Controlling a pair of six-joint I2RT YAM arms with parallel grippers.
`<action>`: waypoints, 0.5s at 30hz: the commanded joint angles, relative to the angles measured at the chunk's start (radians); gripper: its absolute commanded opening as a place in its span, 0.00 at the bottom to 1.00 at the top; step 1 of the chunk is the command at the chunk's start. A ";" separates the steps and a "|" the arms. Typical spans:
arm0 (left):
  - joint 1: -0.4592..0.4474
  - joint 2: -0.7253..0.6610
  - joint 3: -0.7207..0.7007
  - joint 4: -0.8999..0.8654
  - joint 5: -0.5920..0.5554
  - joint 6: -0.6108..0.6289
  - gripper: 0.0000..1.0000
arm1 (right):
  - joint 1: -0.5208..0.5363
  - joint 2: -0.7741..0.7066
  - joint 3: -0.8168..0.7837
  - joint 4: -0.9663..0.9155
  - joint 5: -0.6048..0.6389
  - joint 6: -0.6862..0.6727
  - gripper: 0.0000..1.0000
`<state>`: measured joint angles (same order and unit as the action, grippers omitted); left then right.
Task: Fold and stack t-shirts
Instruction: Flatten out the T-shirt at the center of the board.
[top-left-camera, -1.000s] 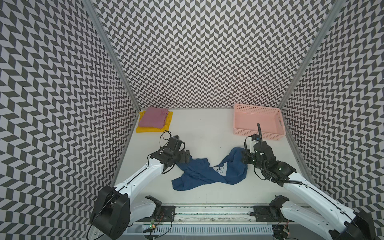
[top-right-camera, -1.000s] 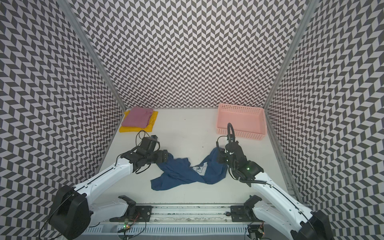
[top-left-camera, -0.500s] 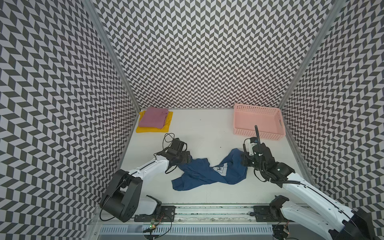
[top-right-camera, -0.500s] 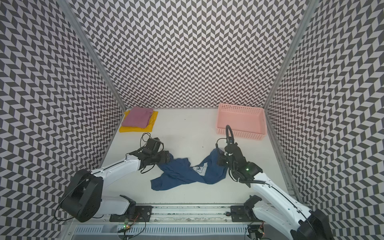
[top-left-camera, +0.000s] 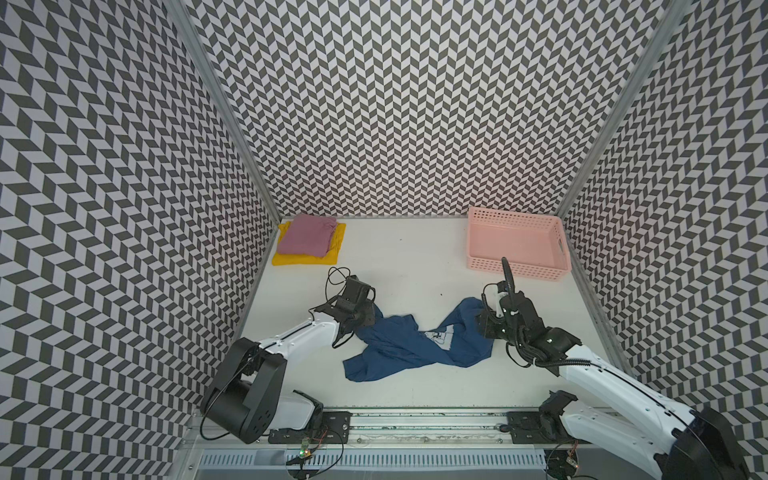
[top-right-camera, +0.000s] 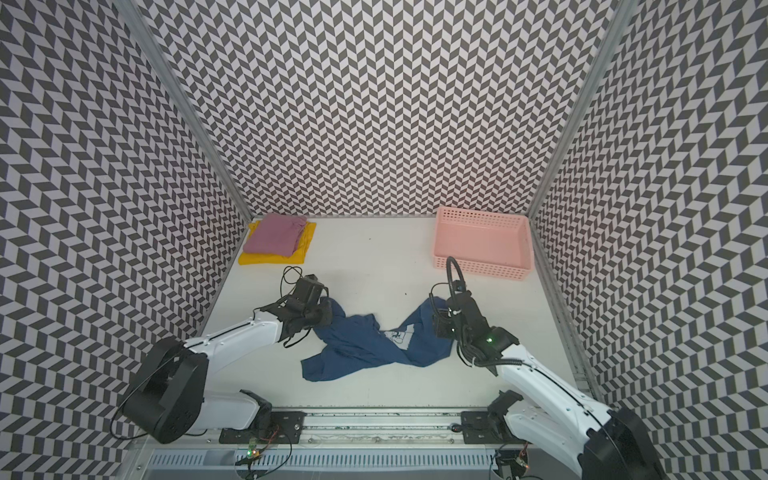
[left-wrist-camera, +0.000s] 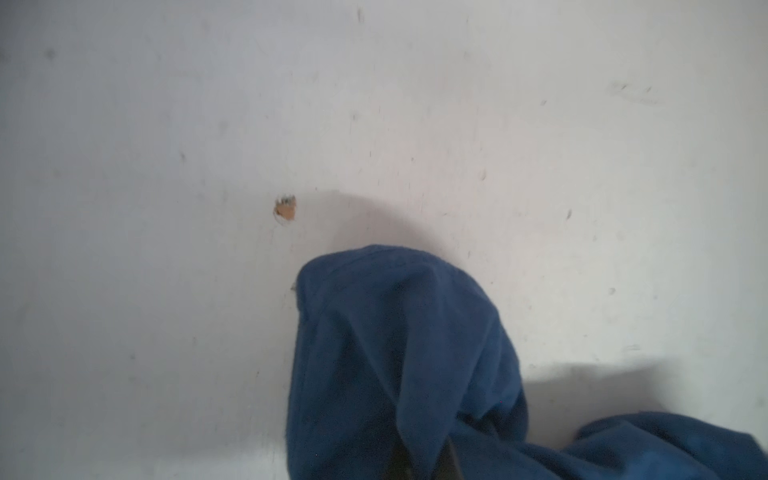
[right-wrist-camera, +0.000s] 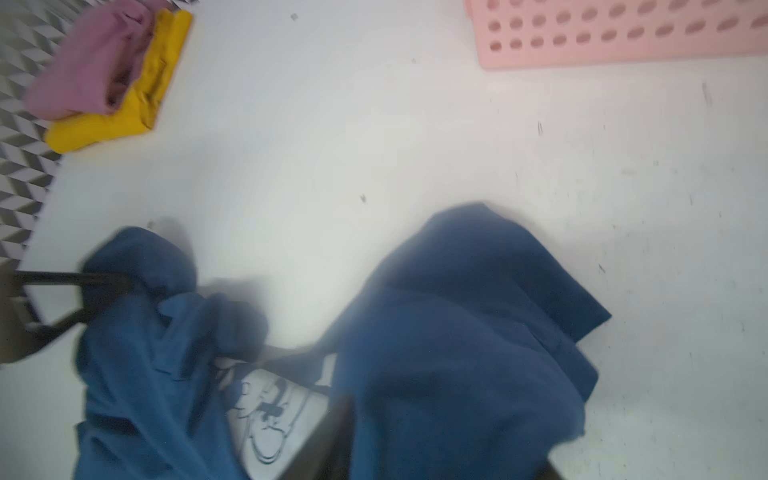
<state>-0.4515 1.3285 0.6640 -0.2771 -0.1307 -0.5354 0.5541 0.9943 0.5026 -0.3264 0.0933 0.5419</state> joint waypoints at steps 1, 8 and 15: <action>-0.005 -0.122 0.013 0.022 -0.061 -0.005 0.00 | -0.002 0.055 -0.037 0.096 0.065 0.045 0.70; -0.006 -0.255 0.037 -0.014 -0.111 0.006 0.00 | -0.026 0.177 0.151 0.046 0.193 0.011 0.77; -0.006 -0.248 0.037 0.001 -0.087 0.007 0.00 | -0.026 -0.082 0.107 -0.031 0.111 -0.030 0.87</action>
<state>-0.4522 1.0798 0.6735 -0.2787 -0.2123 -0.5362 0.5335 0.9813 0.6346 -0.3176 0.2459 0.5297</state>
